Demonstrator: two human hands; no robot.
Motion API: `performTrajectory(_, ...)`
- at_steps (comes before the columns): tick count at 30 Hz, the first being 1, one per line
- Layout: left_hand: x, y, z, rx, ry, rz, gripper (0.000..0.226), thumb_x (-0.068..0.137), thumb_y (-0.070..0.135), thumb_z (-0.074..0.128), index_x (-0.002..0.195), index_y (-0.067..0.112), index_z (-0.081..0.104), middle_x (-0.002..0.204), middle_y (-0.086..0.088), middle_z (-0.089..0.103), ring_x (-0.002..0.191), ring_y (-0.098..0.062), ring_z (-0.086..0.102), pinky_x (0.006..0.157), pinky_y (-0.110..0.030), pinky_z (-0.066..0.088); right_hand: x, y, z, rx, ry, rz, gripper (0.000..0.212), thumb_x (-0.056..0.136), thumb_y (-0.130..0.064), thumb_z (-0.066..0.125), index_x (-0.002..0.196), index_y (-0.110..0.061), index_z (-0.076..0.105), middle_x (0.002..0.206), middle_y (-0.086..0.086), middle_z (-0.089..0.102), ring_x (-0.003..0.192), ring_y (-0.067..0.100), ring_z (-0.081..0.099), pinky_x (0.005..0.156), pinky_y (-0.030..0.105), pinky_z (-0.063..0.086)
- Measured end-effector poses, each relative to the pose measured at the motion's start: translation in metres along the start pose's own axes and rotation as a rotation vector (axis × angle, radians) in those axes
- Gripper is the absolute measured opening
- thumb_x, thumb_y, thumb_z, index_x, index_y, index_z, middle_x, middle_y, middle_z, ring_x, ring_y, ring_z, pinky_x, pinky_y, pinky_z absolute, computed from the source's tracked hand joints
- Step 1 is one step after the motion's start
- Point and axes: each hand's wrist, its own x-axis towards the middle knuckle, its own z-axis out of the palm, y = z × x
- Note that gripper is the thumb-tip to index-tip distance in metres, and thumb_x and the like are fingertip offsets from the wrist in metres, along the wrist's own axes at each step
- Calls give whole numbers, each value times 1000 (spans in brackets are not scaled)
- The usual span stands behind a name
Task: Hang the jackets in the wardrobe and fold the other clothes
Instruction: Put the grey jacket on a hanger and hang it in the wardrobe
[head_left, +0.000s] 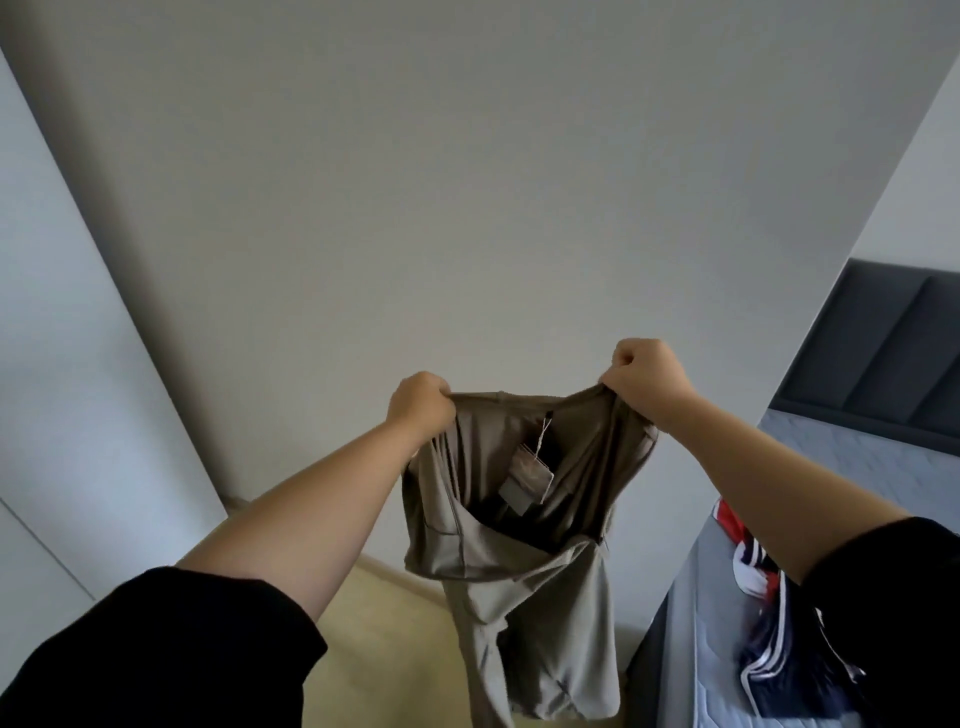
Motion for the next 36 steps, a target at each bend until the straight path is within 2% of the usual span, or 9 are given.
performTrajectory(5, 5, 23, 0, -369, -105, -16, 28, 76, -3, 36, 65, 6, 60, 70, -6, 56, 68, -20, 50, 57, -22, 36, -6, 2, 17, 53, -234, 101, 29, 80, 4, 43, 78, -15, 64, 55, -4, 52, 55, 12, 45, 45, 19, 34)
performTrajectory(7, 5, 31, -1, -355, -100, 34, 26, 74, -2, 36, 68, 3, 60, 68, -7, 53, 66, -19, 48, 57, -24, 35, -12, 1, 20, 139, -395, 110, 23, 89, -18, 50, 74, -17, 66, 45, -8, 50, 48, 11, 46, 50, 20, 36)
performTrajectory(9, 6, 35, -5, -306, -77, 110, 26, 74, -3, 36, 58, 8, 53, 58, -2, 47, 58, -15, 43, 52, -22, 32, -14, -1, 21, 59, -506, 59, 44, 87, -55, 53, 78, -15, 69, 59, -4, 62, 58, 9, 57, 64, 25, 43)
performTrajectory(11, 7, 37, -12, -226, -60, 193, 29, 74, -4, 37, 54, 12, 50, 54, 2, 45, 54, -11, 41, 49, -18, 31, -12, -3, 23, -159, -581, -50, 60, 75, -67, 58, 82, -8, 68, 70, 0, 62, 66, 12, 57, 67, 27, 43)
performTrajectory(16, 8, 28, -25, 121, -102, 340, 31, 75, -4, 40, 51, 16, 47, 56, 2, 45, 58, -13, 42, 50, -23, 28, -4, 1, 29, -654, -395, -118, 33, 89, -25, 52, 60, -10, 49, 62, 1, 47, 65, 22, 50, 48, 24, 33)
performTrajectory(22, 9, 27, -30, 553, 62, 354, 23, 76, -9, 44, 79, 10, 57, 81, -6, 54, 72, -22, 47, 59, -29, 36, 5, -7, 34, -671, -83, -110, 18, 92, -12, 41, 74, -12, 45, 68, 2, 45, 63, 21, 47, 48, 26, 33)
performTrajectory(28, 11, 7, -31, 646, 83, 151, 21, 82, -6, 46, 90, 5, 62, 66, -2, 41, 70, -20, 47, 61, -28, 38, 4, -6, 31, -916, -38, -101, 10, 90, -8, 40, 84, -15, 46, 67, -1, 43, 66, 21, 47, 46, 25, 29)
performTrajectory(31, 10, 3, -35, 622, 30, 140, 24, 79, -4, 45, 91, 6, 63, 70, -2, 47, 71, -22, 49, 60, -29, 36, 4, -3, 29, -859, -127, -11, 11, 88, -7, 41, 85, -13, 50, 76, 3, 51, 72, 23, 50, 53, 26, 35)
performTrajectory(36, 10, -6, -40, 637, 27, 147, 16, 83, 6, 41, 90, 14, 53, 95, -5, 61, 70, -22, 46, 57, -27, 32, 8, -3, 36, -654, -21, -28, 13, 83, -4, 39, 77, -11, 48, 69, 5, 49, 65, 25, 49, 51, 25, 35)
